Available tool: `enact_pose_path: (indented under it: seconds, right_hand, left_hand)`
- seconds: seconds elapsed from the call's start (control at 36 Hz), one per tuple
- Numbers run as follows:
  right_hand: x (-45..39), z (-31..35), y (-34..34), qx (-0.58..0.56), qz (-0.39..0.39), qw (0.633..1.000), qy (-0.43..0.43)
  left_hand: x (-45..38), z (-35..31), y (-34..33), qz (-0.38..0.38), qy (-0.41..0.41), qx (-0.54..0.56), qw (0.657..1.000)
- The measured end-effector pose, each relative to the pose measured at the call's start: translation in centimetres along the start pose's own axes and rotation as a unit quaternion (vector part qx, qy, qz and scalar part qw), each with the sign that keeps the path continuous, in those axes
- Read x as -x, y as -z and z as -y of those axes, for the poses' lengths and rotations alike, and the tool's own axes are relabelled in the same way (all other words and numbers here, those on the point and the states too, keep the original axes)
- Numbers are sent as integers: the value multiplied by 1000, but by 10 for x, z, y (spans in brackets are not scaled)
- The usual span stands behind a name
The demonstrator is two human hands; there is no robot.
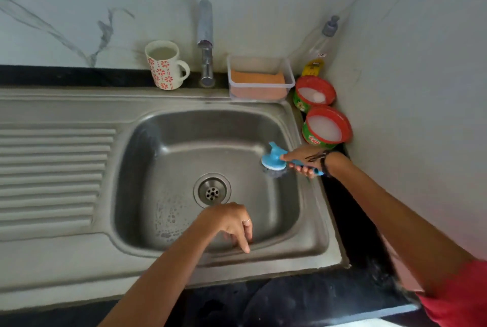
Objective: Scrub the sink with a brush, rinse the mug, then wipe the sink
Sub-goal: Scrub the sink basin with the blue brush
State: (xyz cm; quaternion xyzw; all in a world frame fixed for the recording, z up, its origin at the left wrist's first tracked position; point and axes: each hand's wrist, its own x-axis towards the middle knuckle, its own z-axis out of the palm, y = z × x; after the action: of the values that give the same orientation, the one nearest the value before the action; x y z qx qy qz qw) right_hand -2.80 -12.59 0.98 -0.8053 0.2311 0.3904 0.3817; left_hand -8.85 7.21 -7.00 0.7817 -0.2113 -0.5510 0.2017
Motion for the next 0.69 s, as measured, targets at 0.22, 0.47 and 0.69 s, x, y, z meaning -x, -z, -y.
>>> enact_pose_path:
  seconds: [0.22, 0.47, 0.69]
  right_hand:
    - [18, 18, 103, -216, -245, 935, 140]
    - [-40, 48, 142, -281, -239, 924, 106]
    - [-85, 65, 150, -156, -298, 939, 74]
  left_hand:
    - [-23, -16, 79, -139, -70, 29, 987]
    - [-65, -87, 174, -347, -109, 271, 891]
    - [-103, -121, 207, -360, -120, 252, 890]
